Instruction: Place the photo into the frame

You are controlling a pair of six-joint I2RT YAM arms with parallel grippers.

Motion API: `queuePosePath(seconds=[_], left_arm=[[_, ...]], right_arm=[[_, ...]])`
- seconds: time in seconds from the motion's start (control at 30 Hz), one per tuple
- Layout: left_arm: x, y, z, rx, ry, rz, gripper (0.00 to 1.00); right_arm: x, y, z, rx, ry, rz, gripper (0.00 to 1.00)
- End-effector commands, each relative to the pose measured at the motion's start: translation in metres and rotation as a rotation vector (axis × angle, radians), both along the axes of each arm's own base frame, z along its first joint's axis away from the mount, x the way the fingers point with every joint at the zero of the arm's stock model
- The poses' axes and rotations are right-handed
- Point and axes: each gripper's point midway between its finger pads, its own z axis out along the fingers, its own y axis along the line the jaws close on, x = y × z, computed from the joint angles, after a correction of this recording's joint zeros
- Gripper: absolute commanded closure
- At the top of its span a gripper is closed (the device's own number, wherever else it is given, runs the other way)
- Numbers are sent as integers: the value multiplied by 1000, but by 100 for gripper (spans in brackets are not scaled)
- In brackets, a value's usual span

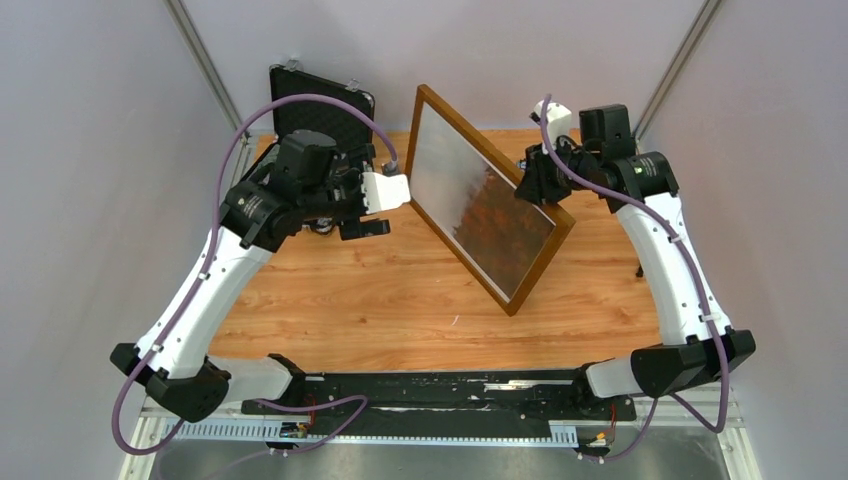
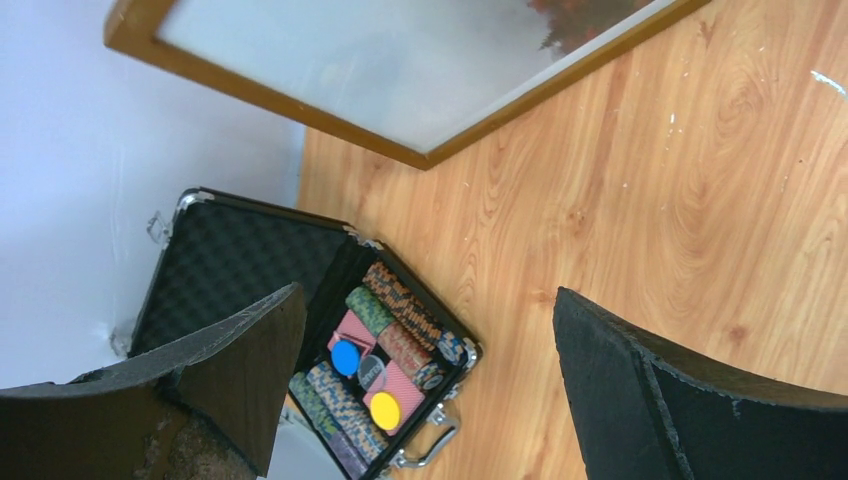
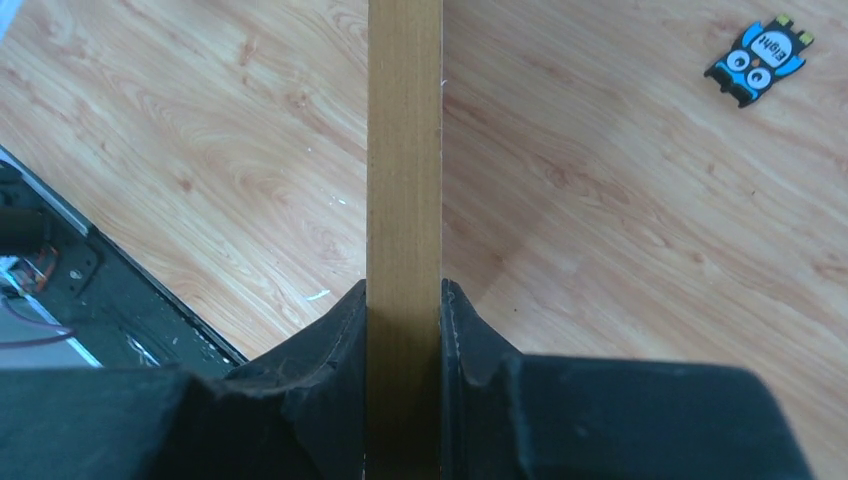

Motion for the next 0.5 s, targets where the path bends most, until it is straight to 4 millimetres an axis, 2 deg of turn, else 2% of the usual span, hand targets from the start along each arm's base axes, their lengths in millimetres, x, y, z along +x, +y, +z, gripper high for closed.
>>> queuePosePath(seconds=[0.0, 0.13, 0.47], left_arm=[[-3, -4, 6, -60, -10, -5, 0], [-4, -5, -1, -57, 8, -7, 0], [-6, -6, -18, -55, 54, -2, 0]], right_arm=[[14, -9, 35, 164, -97, -77, 100], [21, -26, 22, 231, -52, -138, 100], [24, -33, -8, 393, 24, -209, 100]])
